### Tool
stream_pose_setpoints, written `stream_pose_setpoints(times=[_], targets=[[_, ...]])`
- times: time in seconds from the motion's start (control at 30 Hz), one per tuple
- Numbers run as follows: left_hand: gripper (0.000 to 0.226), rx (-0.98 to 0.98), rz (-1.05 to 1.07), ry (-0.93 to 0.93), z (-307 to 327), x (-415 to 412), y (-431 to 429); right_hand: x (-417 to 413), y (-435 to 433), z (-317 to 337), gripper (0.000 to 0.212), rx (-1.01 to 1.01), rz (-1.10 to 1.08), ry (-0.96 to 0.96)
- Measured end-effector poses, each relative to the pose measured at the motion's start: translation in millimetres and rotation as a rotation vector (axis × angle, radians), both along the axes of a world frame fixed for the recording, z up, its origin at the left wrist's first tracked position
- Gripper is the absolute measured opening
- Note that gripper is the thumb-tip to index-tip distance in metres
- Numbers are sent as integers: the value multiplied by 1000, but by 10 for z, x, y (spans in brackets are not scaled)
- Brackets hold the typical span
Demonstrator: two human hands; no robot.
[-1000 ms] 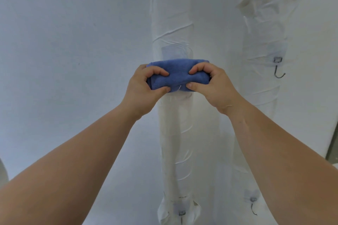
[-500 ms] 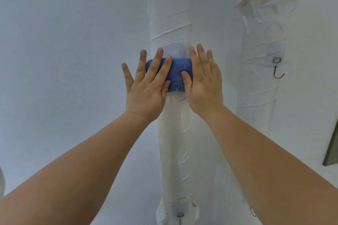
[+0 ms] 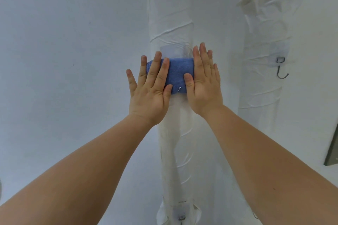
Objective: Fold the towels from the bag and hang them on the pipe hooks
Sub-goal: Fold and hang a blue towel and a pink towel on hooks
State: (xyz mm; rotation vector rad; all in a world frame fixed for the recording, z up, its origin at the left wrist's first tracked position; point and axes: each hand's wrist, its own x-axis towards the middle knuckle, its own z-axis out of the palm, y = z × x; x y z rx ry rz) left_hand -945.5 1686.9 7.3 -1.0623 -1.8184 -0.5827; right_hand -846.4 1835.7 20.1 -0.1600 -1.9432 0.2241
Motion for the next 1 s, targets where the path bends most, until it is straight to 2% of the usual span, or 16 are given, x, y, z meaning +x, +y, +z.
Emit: stream_pose_setpoints(times=[0.27,0.67,0.8,1.0], targets=[[61,-98,123,-41,81,204,-170,219,-161,85,68,-7,-185,-170],[64,-163,160,-118,121,475,-562,579,-479,83,70,-1,-347,-245],[65,-181,112,-123,72,434,-788,723,-697,18,70,-38,-410,-259],[66,-202,-82,-185,-120,463,-1190,869,-1202,-211,70,-95,-521,-326]])
